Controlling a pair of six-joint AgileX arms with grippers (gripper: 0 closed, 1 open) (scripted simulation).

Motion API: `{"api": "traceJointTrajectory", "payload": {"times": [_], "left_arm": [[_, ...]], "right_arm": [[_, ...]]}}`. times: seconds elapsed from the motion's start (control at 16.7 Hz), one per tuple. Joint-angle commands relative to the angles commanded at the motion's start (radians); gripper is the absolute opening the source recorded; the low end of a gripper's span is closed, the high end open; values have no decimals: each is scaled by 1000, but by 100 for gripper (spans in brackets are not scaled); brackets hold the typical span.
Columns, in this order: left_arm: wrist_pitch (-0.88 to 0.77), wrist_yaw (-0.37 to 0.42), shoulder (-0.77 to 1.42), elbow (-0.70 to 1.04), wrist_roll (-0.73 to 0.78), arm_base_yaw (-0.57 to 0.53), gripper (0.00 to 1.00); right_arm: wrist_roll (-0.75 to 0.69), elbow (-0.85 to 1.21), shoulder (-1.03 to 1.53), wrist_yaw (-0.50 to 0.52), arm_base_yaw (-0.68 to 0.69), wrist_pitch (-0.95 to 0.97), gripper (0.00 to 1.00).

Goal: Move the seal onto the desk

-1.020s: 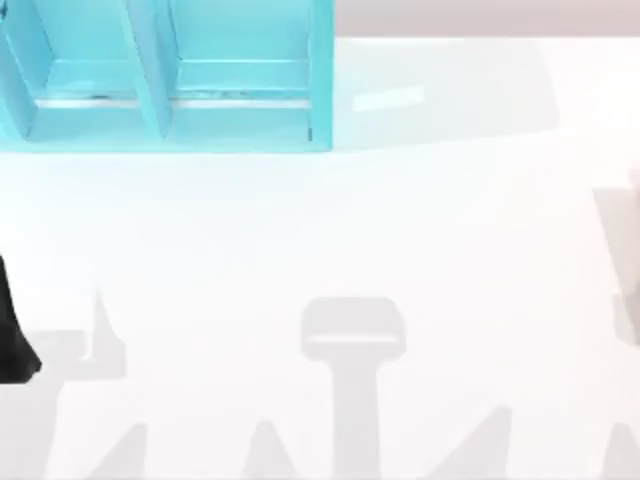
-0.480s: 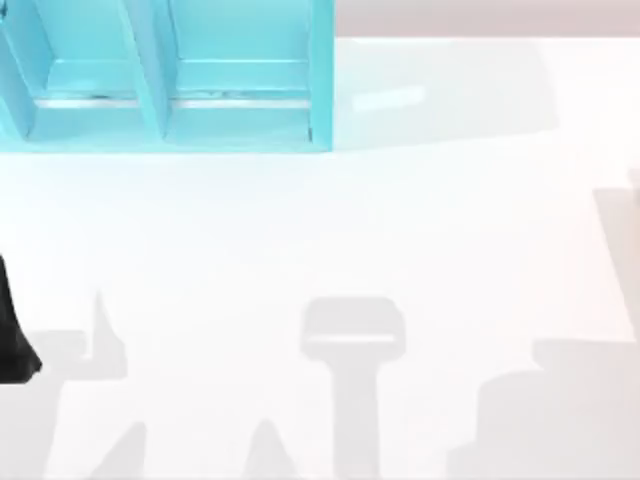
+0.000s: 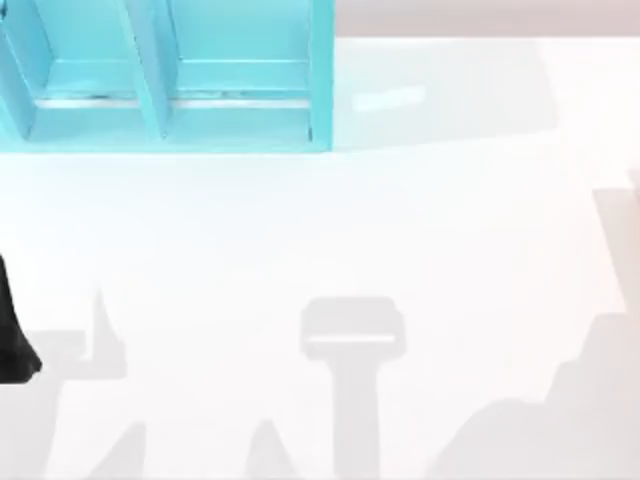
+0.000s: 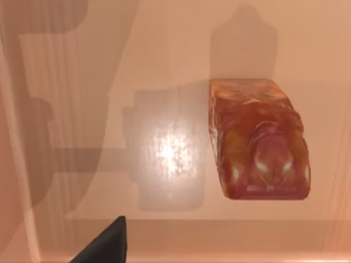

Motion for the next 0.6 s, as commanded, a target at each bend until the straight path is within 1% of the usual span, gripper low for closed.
{"api": "traceJointTrajectory", "payload": {"times": [0.3, 0.6], "left_arm": [[0, 0, 0, 0, 0, 0, 100], [0, 0, 0, 0, 0, 0, 100]], "right_arm": [[2, -13, -2, -1, 4, 13, 100], [1, -125, 31, 0, 1, 155, 100]]}}
